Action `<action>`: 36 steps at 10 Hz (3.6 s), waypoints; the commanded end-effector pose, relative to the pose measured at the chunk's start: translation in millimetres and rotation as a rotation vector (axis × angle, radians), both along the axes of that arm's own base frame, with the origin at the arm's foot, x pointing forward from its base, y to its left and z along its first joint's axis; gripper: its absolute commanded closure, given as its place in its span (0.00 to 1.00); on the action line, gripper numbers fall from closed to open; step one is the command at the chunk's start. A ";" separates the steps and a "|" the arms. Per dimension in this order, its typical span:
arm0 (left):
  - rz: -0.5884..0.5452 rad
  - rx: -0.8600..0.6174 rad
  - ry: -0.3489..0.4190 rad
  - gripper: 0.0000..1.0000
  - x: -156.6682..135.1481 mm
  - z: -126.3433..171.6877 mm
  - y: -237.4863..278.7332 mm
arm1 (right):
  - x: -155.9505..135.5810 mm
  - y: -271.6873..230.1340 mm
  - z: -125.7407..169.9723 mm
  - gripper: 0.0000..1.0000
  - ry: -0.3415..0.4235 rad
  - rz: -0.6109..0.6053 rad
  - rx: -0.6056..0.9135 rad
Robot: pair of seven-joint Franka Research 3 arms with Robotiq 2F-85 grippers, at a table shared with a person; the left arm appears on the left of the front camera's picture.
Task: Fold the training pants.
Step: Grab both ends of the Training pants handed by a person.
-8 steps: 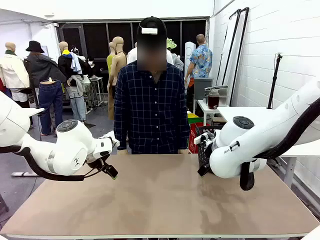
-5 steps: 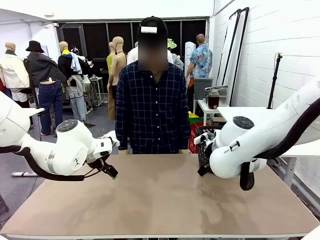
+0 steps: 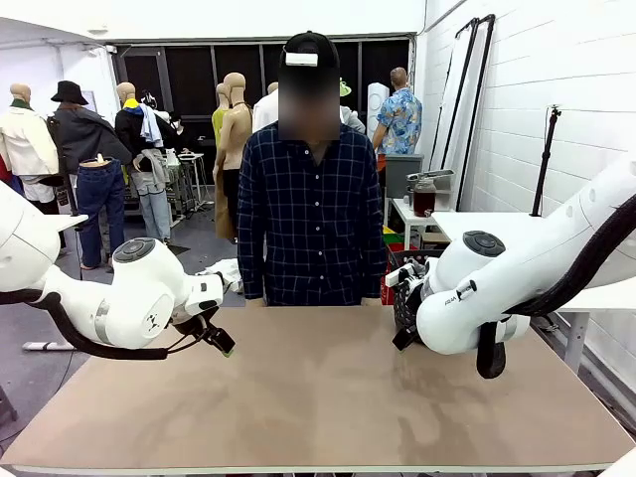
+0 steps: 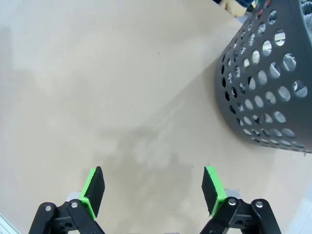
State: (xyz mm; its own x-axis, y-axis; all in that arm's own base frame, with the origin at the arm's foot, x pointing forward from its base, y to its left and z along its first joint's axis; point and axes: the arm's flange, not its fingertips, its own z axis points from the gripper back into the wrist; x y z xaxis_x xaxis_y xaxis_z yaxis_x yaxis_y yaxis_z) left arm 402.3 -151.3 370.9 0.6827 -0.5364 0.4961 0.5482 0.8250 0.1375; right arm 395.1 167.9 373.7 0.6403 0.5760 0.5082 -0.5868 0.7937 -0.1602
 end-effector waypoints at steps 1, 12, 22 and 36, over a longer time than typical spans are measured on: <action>0.002 0.000 0.000 0.00 0.3 0.2 0.7 | 0.0 -0.1 0.0 0.00 0.000 0.000 0.000; 0.037 0.010 0.027 0.00 -15.4 74.1 -5.0 | -8.3 -8.4 59.7 0.00 0.057 0.019 0.091; 0.090 -0.058 -0.111 0.00 -35.7 190.3 7.8 | -36.6 -11.3 179.0 0.00 -0.109 0.065 0.136; 0.063 -0.056 -0.142 0.00 -37.8 202.5 10.4 | -38.1 -10.3 183.5 0.00 -0.108 0.054 0.135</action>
State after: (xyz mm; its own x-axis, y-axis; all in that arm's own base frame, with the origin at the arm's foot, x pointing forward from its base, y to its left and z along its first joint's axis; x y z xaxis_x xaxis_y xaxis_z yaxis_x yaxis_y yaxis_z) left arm 364.8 -140.9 573.0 0.6366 -0.4628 0.6169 0.4720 0.8664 0.1630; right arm 357.1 157.6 556.2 0.5465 0.5337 0.6454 -0.6162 0.7781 -0.1217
